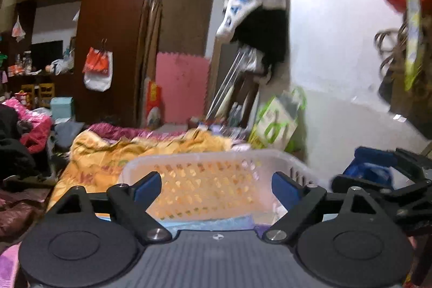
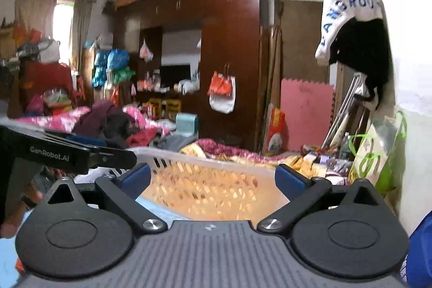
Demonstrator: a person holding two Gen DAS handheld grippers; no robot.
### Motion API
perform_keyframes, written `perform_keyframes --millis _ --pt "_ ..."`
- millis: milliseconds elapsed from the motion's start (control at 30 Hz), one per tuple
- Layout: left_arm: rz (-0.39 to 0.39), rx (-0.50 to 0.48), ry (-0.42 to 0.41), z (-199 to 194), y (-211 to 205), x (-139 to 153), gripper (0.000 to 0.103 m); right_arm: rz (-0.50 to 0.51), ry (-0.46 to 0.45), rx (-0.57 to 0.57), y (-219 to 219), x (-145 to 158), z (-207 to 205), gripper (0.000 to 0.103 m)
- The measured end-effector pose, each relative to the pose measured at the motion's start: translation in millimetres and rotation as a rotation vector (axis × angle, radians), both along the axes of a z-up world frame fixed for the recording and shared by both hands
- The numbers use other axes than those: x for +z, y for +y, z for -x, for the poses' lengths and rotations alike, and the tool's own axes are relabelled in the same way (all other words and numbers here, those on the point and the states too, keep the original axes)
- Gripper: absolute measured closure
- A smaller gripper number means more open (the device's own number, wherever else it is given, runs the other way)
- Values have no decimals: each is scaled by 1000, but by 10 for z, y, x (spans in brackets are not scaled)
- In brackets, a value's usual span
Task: Organize objects
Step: 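Lift both items over the white basket and open both grippers, then grasp the pink tissue pack with the right gripper while the left gripper grasps the red box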
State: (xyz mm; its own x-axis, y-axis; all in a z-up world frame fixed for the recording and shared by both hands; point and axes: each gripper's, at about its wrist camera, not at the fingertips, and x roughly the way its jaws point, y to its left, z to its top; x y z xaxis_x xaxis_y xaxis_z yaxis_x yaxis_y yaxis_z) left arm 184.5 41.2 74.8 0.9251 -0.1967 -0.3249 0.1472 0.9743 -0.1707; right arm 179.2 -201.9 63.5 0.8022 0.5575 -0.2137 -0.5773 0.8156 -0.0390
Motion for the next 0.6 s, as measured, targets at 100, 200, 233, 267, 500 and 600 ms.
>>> perform_keyframes --millis 100,200,233,267,500,600 --pt "73 -22 -38 255 151 -24 10 -46 -51 11 -212 42 270 0" --pt "85 -47 -34 537 251 -76 0 -54 -26 3 -393 15 529 0" --pt "82 -39 -36 631 276 -107 0 -33 -14 -25 -441 -29 630 0" --pt "69 -22 -39 744 295 -156 0 -17 -7 -55 -463 -68 687 0" --pt "-24 6 15 1498 508 -799 0 -46 109 -16 -848 -927 1293 0" --pt "-45 21 43 1730 611 -1059 1 -22 161 4 -796 -1144 1315 1"
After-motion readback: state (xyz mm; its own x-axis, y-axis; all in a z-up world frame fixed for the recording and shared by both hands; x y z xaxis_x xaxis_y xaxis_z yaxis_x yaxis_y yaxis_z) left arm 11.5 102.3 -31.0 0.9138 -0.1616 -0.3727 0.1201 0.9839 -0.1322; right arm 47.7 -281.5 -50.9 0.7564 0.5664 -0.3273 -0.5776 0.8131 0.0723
